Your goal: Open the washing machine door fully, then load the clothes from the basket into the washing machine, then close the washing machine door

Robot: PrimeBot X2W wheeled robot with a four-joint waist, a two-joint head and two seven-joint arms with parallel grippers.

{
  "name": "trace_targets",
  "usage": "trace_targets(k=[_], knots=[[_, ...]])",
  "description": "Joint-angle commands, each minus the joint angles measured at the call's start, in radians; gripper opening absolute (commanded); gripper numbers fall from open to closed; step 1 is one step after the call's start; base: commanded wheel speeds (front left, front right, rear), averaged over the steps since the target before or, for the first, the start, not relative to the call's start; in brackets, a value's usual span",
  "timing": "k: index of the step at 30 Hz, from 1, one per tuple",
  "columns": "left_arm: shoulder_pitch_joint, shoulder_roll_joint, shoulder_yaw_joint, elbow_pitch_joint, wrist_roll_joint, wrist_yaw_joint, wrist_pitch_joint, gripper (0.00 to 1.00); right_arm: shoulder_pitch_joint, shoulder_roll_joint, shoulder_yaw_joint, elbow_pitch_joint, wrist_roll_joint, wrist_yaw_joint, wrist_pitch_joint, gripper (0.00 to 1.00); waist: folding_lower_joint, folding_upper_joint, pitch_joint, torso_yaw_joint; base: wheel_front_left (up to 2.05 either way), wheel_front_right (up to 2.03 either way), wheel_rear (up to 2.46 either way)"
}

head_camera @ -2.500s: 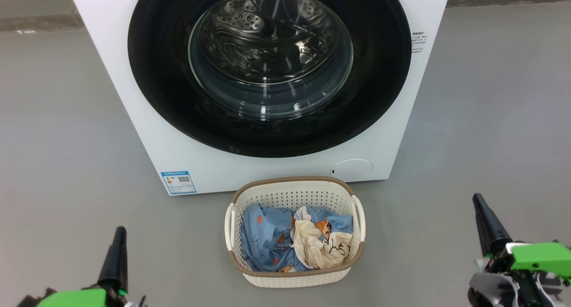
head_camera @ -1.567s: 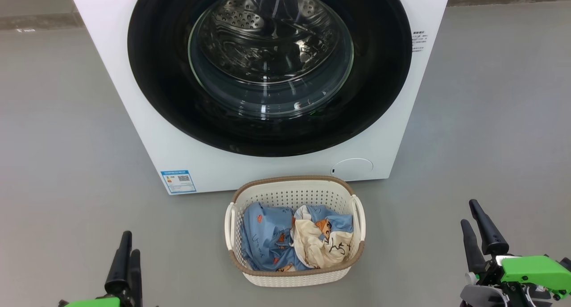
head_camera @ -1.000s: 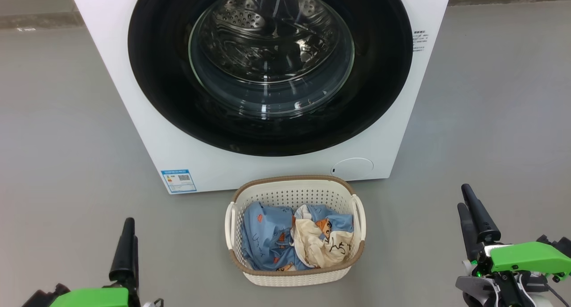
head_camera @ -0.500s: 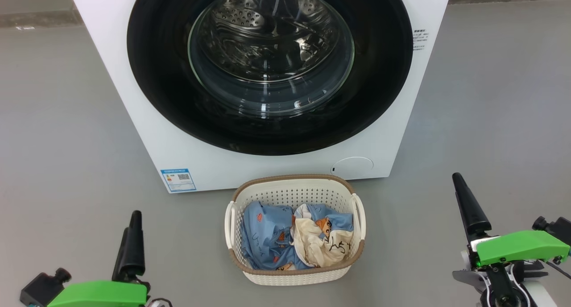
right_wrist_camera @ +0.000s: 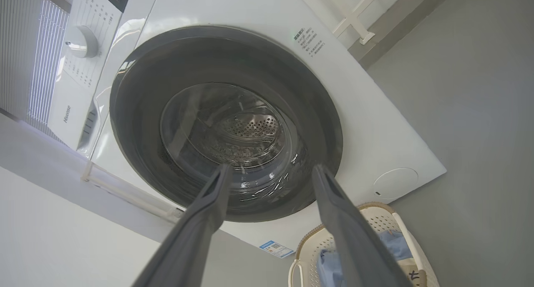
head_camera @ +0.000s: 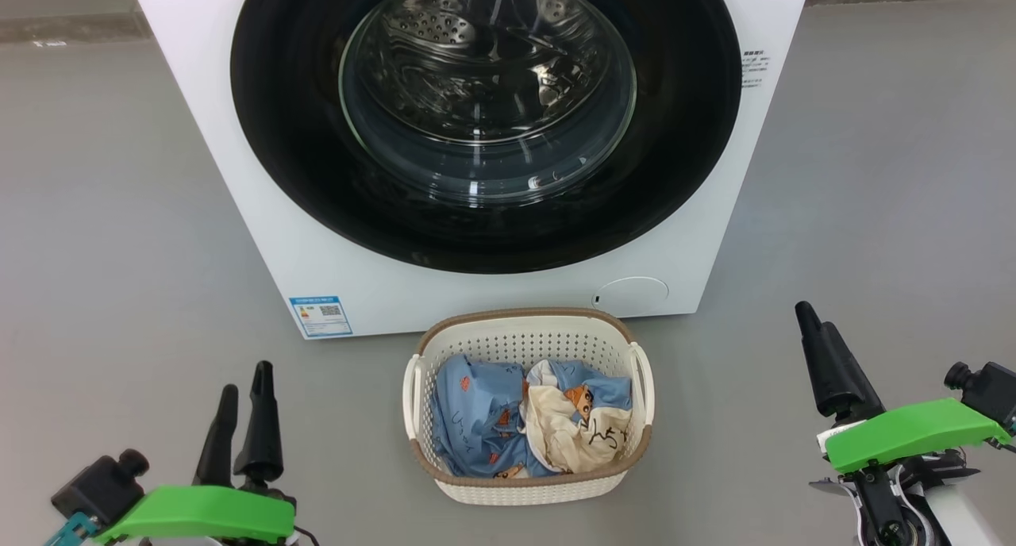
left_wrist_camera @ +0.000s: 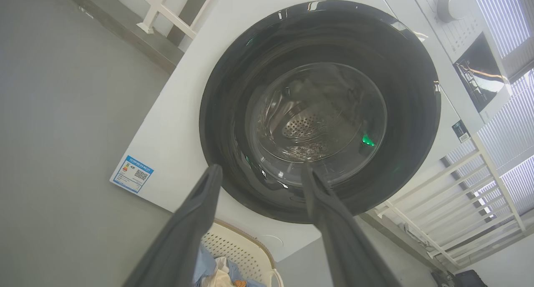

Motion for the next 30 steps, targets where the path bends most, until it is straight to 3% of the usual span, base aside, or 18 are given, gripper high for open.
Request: trace_targets(k=[1, 14, 30], knots=[[-0.05, 0.007, 0.019, -0.021, 0.031, 0.001, -0.013, 1.0, -0.047, -0.016, 0.004, -0.02, -0.041, 0.004, -0.016, 1.0, 0.0, 0.0, 0.001, 0.0, 0.0, 0.0, 0.0], [-0.061, -0.003, 0.038, 0.02, 0.192, -0.002, -0.051, 1.0, -0.073, -0.009, 0.006, 0.03, -0.282, 0.004, -0.052, 1.0, -0.0001, 0.0, 0.002, -0.007, 0.0, 0.0, 0.0], [-0.082, -0.007, 0.038, 0.033, 0.365, -0.008, -0.095, 1.0, -0.101, -0.023, 0.041, 0.056, -0.455, 0.005, -0.094, 1.0, -0.0001, 0.0, 0.003, -0.004, 0.0, 0.0, 0.0]])
